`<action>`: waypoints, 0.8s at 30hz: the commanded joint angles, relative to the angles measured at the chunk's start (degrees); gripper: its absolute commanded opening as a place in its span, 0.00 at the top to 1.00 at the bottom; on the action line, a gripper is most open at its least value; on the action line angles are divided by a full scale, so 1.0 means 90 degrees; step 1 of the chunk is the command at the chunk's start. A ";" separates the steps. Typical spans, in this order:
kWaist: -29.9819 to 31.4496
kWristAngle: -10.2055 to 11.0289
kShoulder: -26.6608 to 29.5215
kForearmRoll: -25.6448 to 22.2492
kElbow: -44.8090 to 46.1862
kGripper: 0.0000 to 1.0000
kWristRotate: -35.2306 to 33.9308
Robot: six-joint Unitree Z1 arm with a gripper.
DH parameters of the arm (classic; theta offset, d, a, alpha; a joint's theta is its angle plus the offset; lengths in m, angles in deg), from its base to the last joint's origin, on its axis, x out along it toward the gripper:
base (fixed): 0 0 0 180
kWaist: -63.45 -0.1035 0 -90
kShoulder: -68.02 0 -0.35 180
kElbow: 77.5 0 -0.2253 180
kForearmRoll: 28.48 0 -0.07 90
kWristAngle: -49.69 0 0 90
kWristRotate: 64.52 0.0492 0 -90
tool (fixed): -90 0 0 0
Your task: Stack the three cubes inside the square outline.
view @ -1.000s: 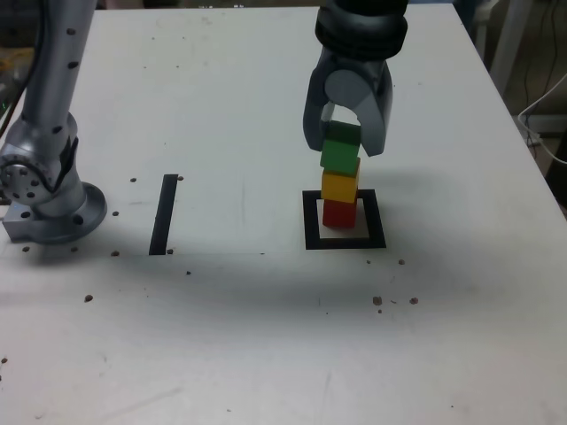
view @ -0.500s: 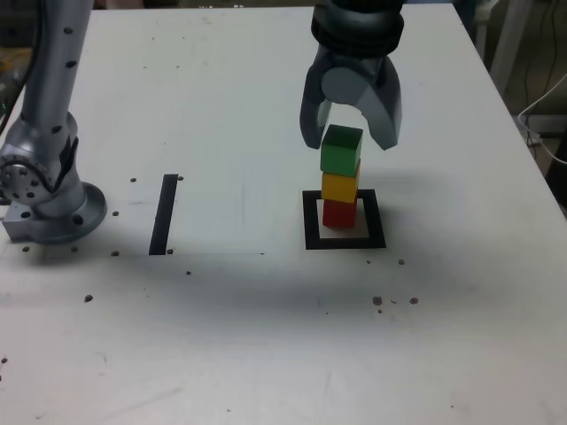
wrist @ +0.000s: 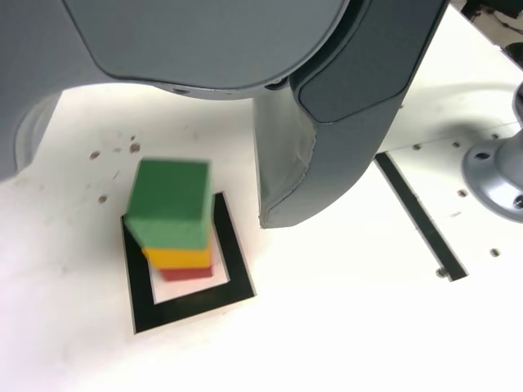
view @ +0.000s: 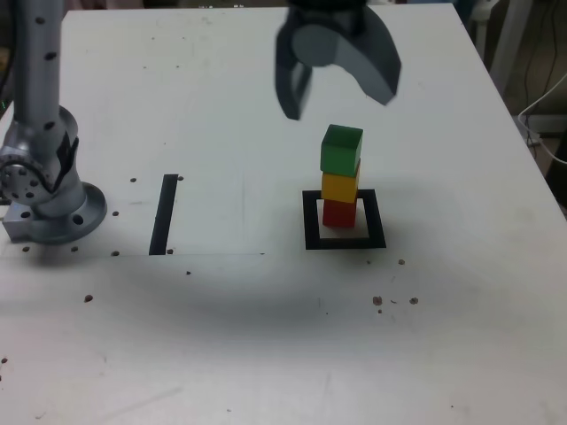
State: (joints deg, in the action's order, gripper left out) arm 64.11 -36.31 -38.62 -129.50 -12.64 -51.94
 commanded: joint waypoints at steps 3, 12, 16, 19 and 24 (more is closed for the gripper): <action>0.0014 -0.0032 0.0557 -0.0129 0.0342 0.00 -0.0007; 0.0013 -0.0243 0.1106 -0.0071 0.1560 0.00 -0.0407; 0.0014 -0.0223 0.1215 0.0044 0.2115 0.01 -0.0569; 0.0014 -0.0194 0.1307 0.0263 0.2548 0.01 -0.0648; 0.0014 -0.0172 0.1524 0.1055 0.3567 0.00 -0.0737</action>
State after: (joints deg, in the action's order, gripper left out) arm 64.11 -37.92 -25.71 -122.31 16.38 -58.34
